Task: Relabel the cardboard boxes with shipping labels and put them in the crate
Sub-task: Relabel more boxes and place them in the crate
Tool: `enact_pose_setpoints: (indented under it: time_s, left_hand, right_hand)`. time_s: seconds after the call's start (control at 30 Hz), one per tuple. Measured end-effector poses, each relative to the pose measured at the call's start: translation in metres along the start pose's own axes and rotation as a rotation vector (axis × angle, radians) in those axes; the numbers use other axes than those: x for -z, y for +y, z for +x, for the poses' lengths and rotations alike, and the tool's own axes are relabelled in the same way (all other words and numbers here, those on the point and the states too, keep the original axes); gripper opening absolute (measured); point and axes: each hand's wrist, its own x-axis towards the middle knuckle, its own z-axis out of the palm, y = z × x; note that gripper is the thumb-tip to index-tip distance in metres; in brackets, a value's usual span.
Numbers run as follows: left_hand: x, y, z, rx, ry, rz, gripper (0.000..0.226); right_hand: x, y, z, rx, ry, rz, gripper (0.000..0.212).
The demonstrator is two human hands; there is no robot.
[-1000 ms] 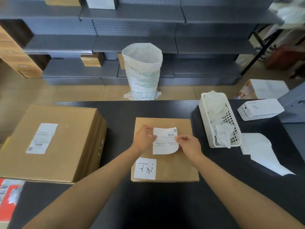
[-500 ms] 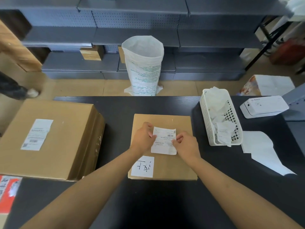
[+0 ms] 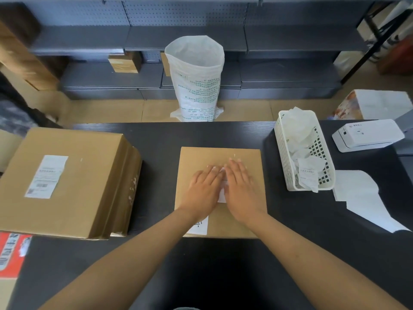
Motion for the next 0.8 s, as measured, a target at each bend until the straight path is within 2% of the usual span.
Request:
enact_pose_setpoints:
  time_s: [0.13,0.33,0.5,0.8]
  left_hand:
    - [-0.012,-0.011,-0.005,0.018,-0.06,0.058,0.055]
    - [-0.014,-0.012,-0.007,0.028,-0.079,0.063,0.056]
    - [-0.009,-0.014,-0.006,0.021,-0.053,0.022,0.056]
    - [-0.017,-0.018,-0.014,0.117,-0.027,0.032,0.055]
  right_hand:
    - [-0.014,0.014,-0.002,-0.021,-0.114,-0.057,0.064]
    - [-0.024,0.022,-0.004,-0.008,-0.104,-0.103,0.067]
    - [-0.019,0.027,-0.003,-0.012,-0.111,-0.009,0.057]
    - [-0.023,0.028,-0.008,-0.037,-0.092,-0.083,0.06]
